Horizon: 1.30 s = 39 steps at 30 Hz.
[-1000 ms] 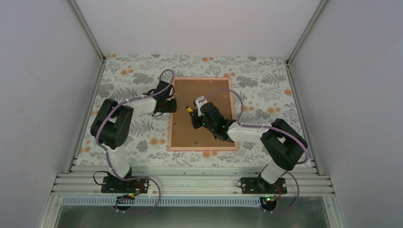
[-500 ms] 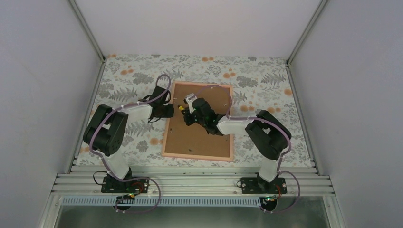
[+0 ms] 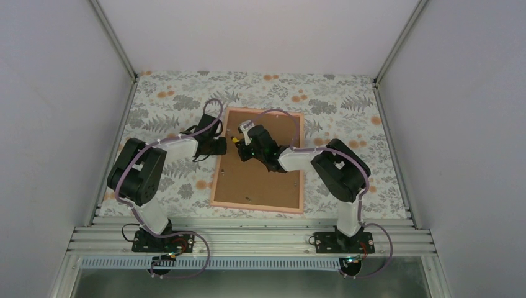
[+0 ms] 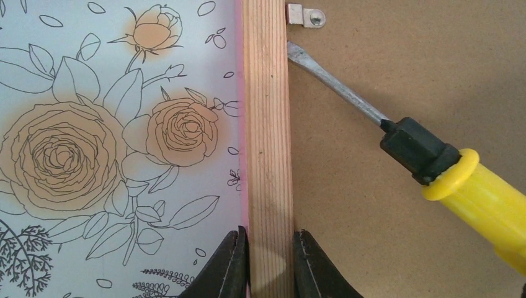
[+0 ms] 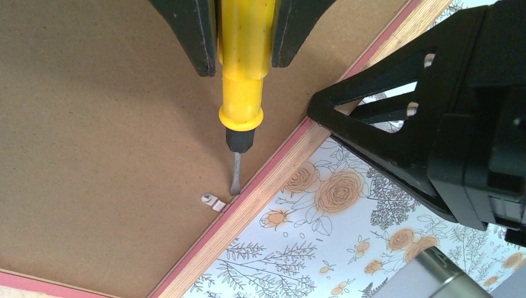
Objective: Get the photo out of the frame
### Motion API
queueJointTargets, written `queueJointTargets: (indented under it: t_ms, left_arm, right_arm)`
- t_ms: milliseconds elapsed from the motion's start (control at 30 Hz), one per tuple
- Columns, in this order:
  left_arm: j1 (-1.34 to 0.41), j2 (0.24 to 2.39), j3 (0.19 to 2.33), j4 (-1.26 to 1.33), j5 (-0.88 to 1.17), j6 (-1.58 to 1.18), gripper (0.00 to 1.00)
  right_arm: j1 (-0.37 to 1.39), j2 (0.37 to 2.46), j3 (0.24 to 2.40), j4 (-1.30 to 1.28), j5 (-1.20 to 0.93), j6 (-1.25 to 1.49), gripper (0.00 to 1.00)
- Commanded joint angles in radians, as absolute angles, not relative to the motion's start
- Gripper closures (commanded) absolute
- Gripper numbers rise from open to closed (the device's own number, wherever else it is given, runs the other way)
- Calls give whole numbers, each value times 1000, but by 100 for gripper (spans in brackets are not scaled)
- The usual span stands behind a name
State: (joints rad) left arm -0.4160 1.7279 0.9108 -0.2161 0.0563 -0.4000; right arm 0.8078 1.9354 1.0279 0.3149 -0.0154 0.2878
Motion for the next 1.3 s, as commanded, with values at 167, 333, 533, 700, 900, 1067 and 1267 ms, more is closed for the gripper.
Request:
queueJointTargets:
  t_ms: [167,333,533,700,900,1067,1267]
  left_arm:
    - [-437,1715,884,-261,105,-408,85]
    - [-450,1710,873,-257,106,-413,85]
    - [-469,1697,844,-235,108,-445,86]
    - [-470,1677,816,-219,90,-493,86]
    - [-469,1655,811,-215,56,-538,86]
    - [-469,1650,808,-214,47,-553,86]
    - [-470,1646,803,-208,41,-567,86]
  right_arm:
    - [766,1960,1046,317,39,332,96]
    - [755,1976,1061,331,35,351,96]
    - [755,1978,1069,331,82,420,96]
    - [755,1950,1055,301,160,467,96]
    - [755,1897,1005,298,134,479,96]
    - [758,1833,978,322,22,424,96]
    - [781,1823,985,297,-29,392,96]
